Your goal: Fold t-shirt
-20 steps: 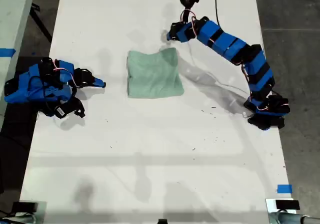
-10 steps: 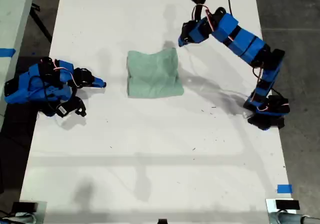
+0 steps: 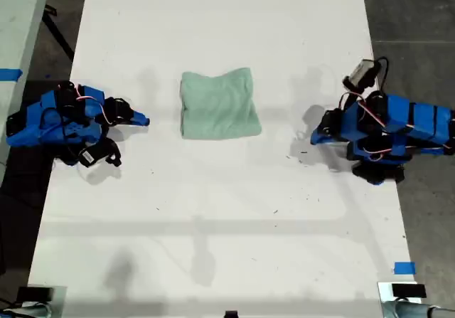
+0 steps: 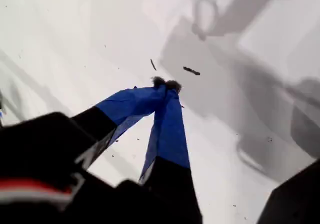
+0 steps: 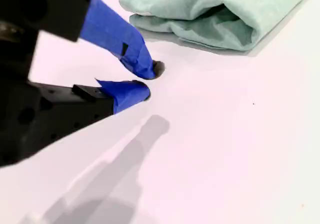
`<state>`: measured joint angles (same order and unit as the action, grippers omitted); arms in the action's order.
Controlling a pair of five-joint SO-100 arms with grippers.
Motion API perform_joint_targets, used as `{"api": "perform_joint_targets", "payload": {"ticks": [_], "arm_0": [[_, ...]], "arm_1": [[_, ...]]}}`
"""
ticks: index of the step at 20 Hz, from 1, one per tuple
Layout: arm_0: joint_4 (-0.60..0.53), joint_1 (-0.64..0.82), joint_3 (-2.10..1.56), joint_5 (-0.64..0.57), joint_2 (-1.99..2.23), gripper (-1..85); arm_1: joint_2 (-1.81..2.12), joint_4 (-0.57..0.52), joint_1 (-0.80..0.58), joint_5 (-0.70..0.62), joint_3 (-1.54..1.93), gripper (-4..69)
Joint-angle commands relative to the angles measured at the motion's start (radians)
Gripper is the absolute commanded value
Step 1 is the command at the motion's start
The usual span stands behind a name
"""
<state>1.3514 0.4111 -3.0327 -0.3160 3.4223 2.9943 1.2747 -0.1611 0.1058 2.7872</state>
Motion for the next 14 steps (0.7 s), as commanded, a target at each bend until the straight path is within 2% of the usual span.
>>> {"api": "perform_joint_targets", "payload": {"ticks": [1,2,3,4,5,6,8,9,14], "arm_0": [[0.002,-0.014,0.006,-0.002,0.000,3.9],[0.002,-0.014,0.006,-0.002,0.000,3.9],[0.002,-0.014,0.006,-0.002,0.000,3.9],[0.002,-0.014,0.006,-0.002,0.000,3.9],[0.002,-0.012,0.006,-0.002,0.000,3.9],[0.002,-0.012,0.006,-0.002,0.000,3.9],[0.002,-0.011,0.006,-0.002,0.000,3.9],[0.002,-0.011,0.006,-0.002,0.000,3.9],[0.002,-0.012,0.006,-0.003,0.000,3.9]], "arm_1": [[0.322,0.002,0.061,0.071,0.144,-1.2],[0.396,0.018,0.035,0.060,0.153,-1.3],[0.436,0.040,0.005,-0.023,0.163,-1.0],[0.436,0.026,0.021,-0.048,0.190,0.2],[0.433,-0.014,0.054,0.015,0.256,1.5],[0.423,-0.052,0.058,-0.132,0.275,2.2],[0.433,-0.051,0.055,-0.598,0.275,2.3],[0.433,-0.044,0.057,-0.716,0.272,1.8],[0.433,-0.043,0.060,-0.699,0.272,1.7]]}}
